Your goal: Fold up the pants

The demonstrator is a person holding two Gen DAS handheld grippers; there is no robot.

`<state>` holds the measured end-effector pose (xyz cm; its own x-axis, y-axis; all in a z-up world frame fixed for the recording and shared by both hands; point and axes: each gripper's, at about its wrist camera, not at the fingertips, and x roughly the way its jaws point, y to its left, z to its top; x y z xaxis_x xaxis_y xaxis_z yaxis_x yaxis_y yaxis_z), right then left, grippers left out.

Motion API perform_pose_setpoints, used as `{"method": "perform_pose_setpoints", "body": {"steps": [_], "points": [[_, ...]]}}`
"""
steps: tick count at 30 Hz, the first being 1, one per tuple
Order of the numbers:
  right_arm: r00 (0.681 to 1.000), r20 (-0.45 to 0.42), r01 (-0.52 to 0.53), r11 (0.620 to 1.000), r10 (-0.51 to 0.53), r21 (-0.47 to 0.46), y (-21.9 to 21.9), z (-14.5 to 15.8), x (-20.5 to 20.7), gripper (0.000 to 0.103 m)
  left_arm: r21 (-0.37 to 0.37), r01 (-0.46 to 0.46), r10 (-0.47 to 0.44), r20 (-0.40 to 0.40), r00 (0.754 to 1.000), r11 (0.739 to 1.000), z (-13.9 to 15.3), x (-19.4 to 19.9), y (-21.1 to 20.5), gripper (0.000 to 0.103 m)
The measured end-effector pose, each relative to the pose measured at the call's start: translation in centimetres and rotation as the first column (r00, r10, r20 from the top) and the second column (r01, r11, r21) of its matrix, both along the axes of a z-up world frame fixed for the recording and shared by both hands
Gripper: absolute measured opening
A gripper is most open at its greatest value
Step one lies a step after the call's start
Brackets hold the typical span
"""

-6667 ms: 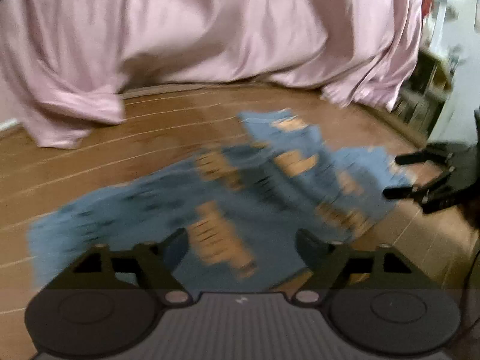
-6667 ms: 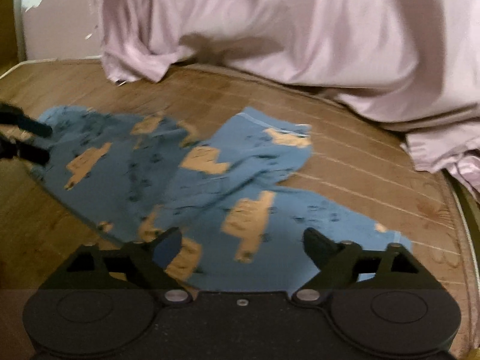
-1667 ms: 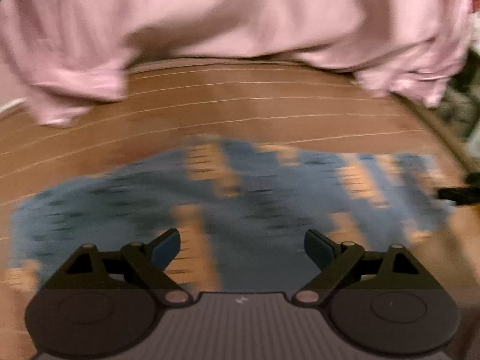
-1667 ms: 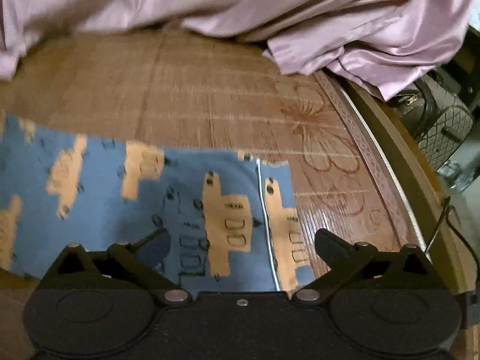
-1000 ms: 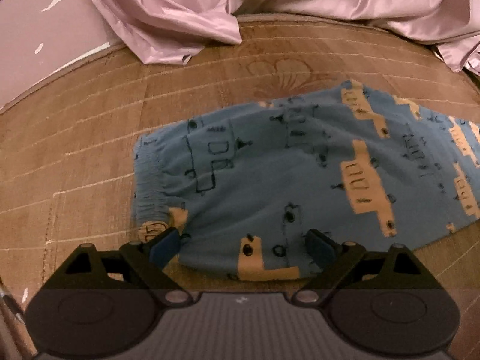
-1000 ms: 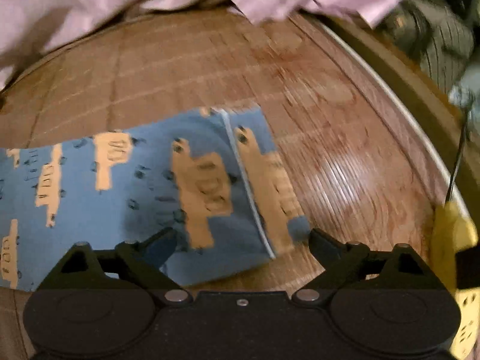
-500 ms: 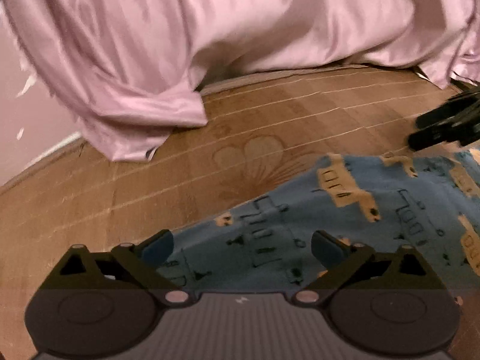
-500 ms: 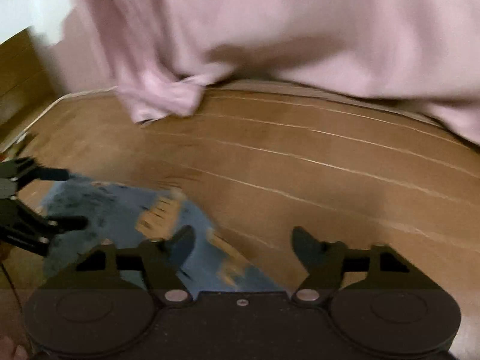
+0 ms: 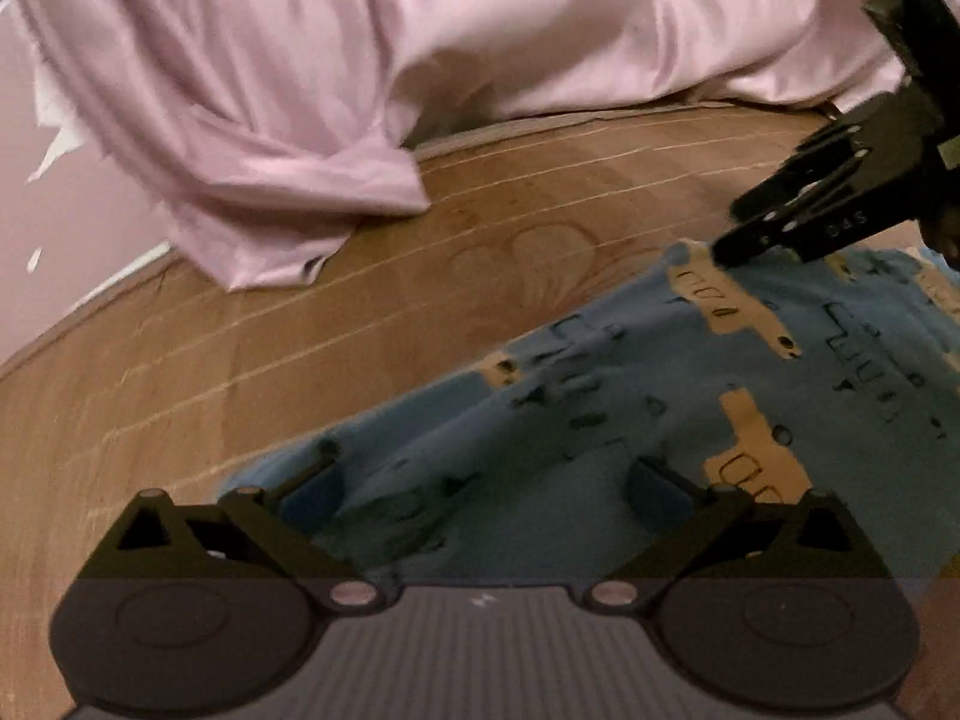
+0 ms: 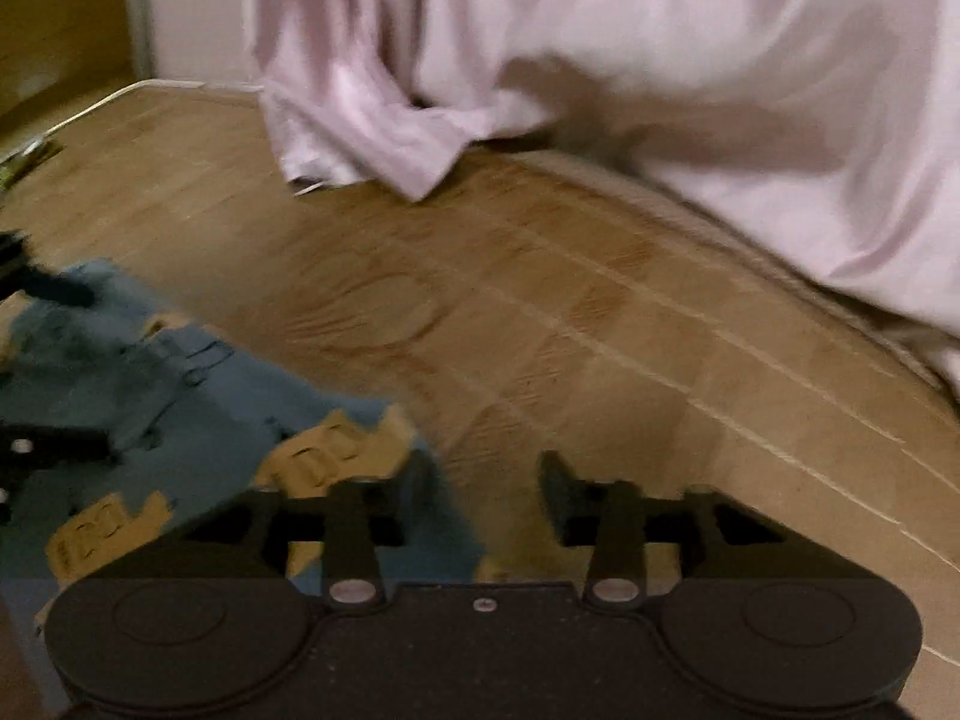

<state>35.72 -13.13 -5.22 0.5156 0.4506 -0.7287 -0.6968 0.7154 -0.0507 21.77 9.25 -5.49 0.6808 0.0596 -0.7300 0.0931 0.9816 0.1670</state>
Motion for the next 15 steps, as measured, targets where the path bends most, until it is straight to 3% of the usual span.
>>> {"method": "perform_pose_setpoints", "body": {"steps": [3,7,9,11,13,15], "points": [[0.999,0.022,-0.046,0.998,0.045,0.049,-0.1,1.3,-1.1,0.029,-0.008,-0.021,0.021,0.017,1.000,1.000,1.2,-1.0,0.2,0.102],[0.991,-0.054,-0.115,0.990,0.120,0.084,2.0,0.9,-1.5,0.026,-0.110,0.023,-0.015,0.074,0.997,0.994,2.7,-1.8,-0.5,0.103],[0.991,-0.096,-0.089,0.995,0.094,0.054,2.8,-0.2,-0.8,0.025,-0.192,0.045,-0.039,0.035,0.999,0.980,2.6,-1.2,-0.8,0.103],[0.997,-0.068,-0.046,0.999,0.047,0.023,2.8,-0.8,-0.4,0.025,-0.272,0.036,-0.043,-0.021,0.999,0.962,1.9,-0.4,-1.0,0.103],[0.997,-0.079,0.011,0.999,-0.008,0.035,1.8,-0.4,0.1,0.034,-0.272,0.003,-0.033,-0.105,0.994,0.962,0.7,0.5,-1.2,0.103],[0.997,-0.062,0.058,0.997,-0.055,0.045,-0.1,0.7,-0.3,0.034,-0.218,0.014,-0.032,-0.077,0.997,0.976,0.3,0.0,-1.3,0.103]]}}
